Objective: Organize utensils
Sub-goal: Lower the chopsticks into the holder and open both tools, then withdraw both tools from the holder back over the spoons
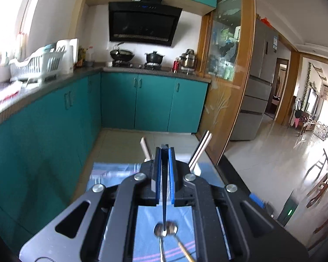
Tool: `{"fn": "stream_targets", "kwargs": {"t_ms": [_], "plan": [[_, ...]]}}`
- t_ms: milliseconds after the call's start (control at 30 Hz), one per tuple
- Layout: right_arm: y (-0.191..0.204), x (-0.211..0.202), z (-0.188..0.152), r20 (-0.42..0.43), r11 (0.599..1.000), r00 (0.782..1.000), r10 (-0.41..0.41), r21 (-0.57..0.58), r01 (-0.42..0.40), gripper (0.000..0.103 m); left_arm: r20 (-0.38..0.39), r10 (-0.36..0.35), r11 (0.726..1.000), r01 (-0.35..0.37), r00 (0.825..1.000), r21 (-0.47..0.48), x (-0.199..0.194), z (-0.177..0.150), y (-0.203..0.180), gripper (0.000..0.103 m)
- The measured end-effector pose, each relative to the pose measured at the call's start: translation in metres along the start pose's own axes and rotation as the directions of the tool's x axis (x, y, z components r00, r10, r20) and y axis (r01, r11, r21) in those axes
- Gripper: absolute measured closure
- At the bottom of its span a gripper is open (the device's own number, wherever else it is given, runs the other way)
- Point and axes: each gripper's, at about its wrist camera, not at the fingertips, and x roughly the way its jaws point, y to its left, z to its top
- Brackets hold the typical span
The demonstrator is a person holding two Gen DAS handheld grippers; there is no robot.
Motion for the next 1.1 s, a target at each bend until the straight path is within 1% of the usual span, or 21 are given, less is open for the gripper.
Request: {"fn": "stream_targets", "kwargs": {"t_ms": [133, 233, 267, 333, 433, 500, 567, 633, 667, 700, 733, 767, 800, 833, 867, 933, 1000, 1033, 1067, 1100], "plan": [[-0.009, 0.008, -0.001, -0.028, 1.000, 1.000, -0.001, 0.015, 0.001, 0.021, 0.055, 0.002, 1.000, -0.003, 0.998, 0.015, 0.009, 0.057, -0.017, 0.097], [-0.012, 0.014, -0.001, -0.044, 1.000, 0.999, 0.000, 0.030, 0.001, 0.021, 0.090, 0.034, 0.999, -0.032, 0.995, -0.020, 0.027, 0.084, -0.019, 0.097], [-0.013, 0.014, -0.001, -0.045, 0.999, 0.999, 0.002, 0.034, 0.000, 0.021, 0.094, 0.037, 0.999, -0.034, 0.995, -0.030, 0.034, 0.089, -0.019, 0.097], [-0.014, 0.015, -0.001, -0.053, 0.999, 0.999, 0.009, 0.036, -0.007, 0.021, 0.095, 0.052, 0.997, -0.047, 0.994, -0.060, 0.059, 0.095, -0.017, 0.097], [-0.017, 0.016, 0.000, -0.061, 0.999, 0.998, 0.017, 0.040, -0.014, 0.021, 0.055, 0.070, 0.993, -0.064, 0.996, -0.100, 0.098, 0.087, -0.010, 0.097], [-0.018, 0.016, 0.000, -0.065, 0.999, 0.998, 0.022, 0.042, -0.019, 0.021, 0.009, 0.099, 0.987, -0.097, 0.995, -0.131, 0.132, 0.070, -0.002, 0.097], [-0.018, 0.015, 0.000, -0.066, 0.999, 0.997, 0.031, 0.044, -0.028, 0.021, -0.040, 0.114, 0.983, -0.118, 0.993, -0.144, 0.156, 0.048, 0.006, 0.097], [-0.018, 0.015, 0.001, -0.069, 0.999, 0.997, 0.035, 0.037, -0.033, 0.021, -0.092, 0.149, 0.977, -0.161, 0.985, -0.141, 0.177, 0.023, 0.011, 0.096], [-0.017, 0.015, 0.000, -0.075, 0.999, 0.996, 0.039, 0.033, -0.037, 0.021, -0.110, 0.157, 0.977, -0.171, 0.981, -0.131, 0.182, 0.016, 0.011, 0.090], [-0.017, 0.016, 0.000, -0.079, 0.999, 0.996, 0.040, 0.031, -0.038, 0.021, -0.137, 0.158, 0.978, -0.174, 0.978, -0.112, 0.188, 0.008, 0.011, 0.069], [-0.017, 0.016, 0.000, -0.083, 0.999, 0.996, 0.042, 0.029, -0.040, 0.021, -0.151, 0.162, 0.979, -0.177, 0.975, -0.096, 0.190, 0.001, 0.010, 0.042], [-0.016, 0.016, 0.000, -0.087, 0.999, 0.995, 0.045, 0.026, -0.043, 0.021, -0.140, 0.178, 0.979, -0.190, 0.974, -0.077, 0.184, -0.005, 0.008, 0.034], [-0.016, 0.015, 0.000, -0.087, 0.999, 0.995, 0.048, 0.023, -0.046, 0.021, -0.109, 0.187, 0.980, -0.194, 0.976, -0.054, 0.170, -0.010, 0.004, 0.028], [-0.015, 0.014, 0.001, -0.084, 0.999, 0.995, 0.052, 0.018, -0.050, 0.021, -0.089, 0.183, 0.982, -0.187, 0.979, -0.036, 0.159, -0.014, 0.001, 0.026], [-0.014, 0.012, 0.001, -0.083, 0.999, 0.995, 0.054, 0.012, -0.053, 0.021, -0.062, 0.173, 0.985, -0.174, 0.983, -0.012, 0.137, -0.021, -0.003, 0.025], [-0.011, 0.009, 0.001, -0.082, 0.998, 0.995, 0.061, -0.008, -0.062, 0.021, -0.010, 0.130, 0.991, -0.130, 0.991, 0.012, 0.098, -0.042, -0.008, 0.018], [-0.008, 0.008, 0.000, -0.086, 0.997, 0.994, 0.068, -0.019, -0.070, 0.021, 0.010, 0.115, 0.993, -0.116, 0.993, 0.032, 0.073, -0.064, -0.012, 0.016], [-0.006, 0.008, -0.001, -0.090, 0.997, 0.993, 0.070, -0.025, -0.072, 0.021, 0.012, 0.112, 0.993, -0.113, 0.994, 0.045, 0.057, -0.085, -0.013, 0.015], [-0.004, 0.009, -0.002, -0.096, 0.997, 0.993, 0.070, -0.031, -0.074, 0.020, 0.006, 0.106, 0.993, -0.106, 0.994, 0.052, 0.050, -0.097, -0.014, 0.015], [-0.003, 0.009, -0.003, -0.104, 0.996, 0.992, 0.073, -0.036, -0.078, 0.020, -0.012, 0.101, 0.993, -0.100, 0.995, 0.061, 0.044, -0.117, -0.014, 0.015]]}}
